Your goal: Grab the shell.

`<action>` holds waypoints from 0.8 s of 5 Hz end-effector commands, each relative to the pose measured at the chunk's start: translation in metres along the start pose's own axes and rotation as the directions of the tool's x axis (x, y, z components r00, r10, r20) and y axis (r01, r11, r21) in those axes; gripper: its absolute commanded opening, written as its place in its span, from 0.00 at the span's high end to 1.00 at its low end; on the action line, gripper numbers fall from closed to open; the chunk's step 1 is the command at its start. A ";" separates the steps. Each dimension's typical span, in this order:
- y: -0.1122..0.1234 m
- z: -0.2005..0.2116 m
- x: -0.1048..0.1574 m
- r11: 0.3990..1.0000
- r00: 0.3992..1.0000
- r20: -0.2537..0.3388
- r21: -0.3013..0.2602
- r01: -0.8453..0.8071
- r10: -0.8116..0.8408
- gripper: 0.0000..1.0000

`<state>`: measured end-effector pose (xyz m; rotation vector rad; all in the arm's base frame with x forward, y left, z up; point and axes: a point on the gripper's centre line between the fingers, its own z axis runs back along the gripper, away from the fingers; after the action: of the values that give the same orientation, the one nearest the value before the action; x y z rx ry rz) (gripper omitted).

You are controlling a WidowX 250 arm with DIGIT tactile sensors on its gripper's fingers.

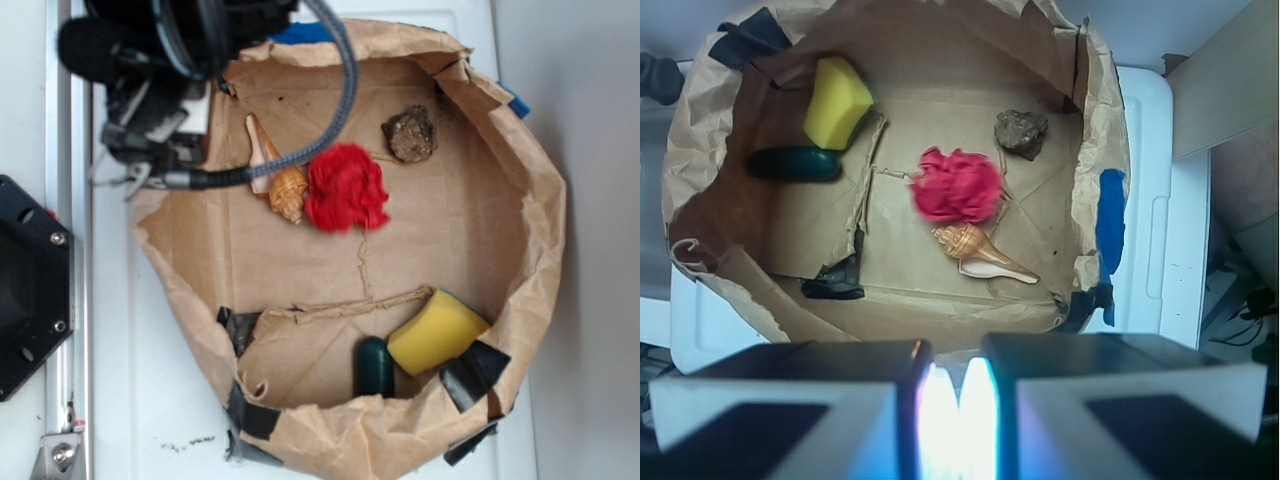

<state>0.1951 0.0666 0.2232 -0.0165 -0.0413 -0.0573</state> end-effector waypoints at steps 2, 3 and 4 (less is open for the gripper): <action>-0.002 -0.023 0.004 1.000 1.000 0.027 0.027 0.000 0.000 0.00; -0.006 -0.045 0.011 0.998 0.999 0.023 0.057 0.026 -0.027 0.00; -0.007 -0.049 0.014 0.997 0.999 0.042 0.074 0.031 -0.034 0.00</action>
<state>0.2061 0.0594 0.1659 0.0453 -0.0551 -0.0787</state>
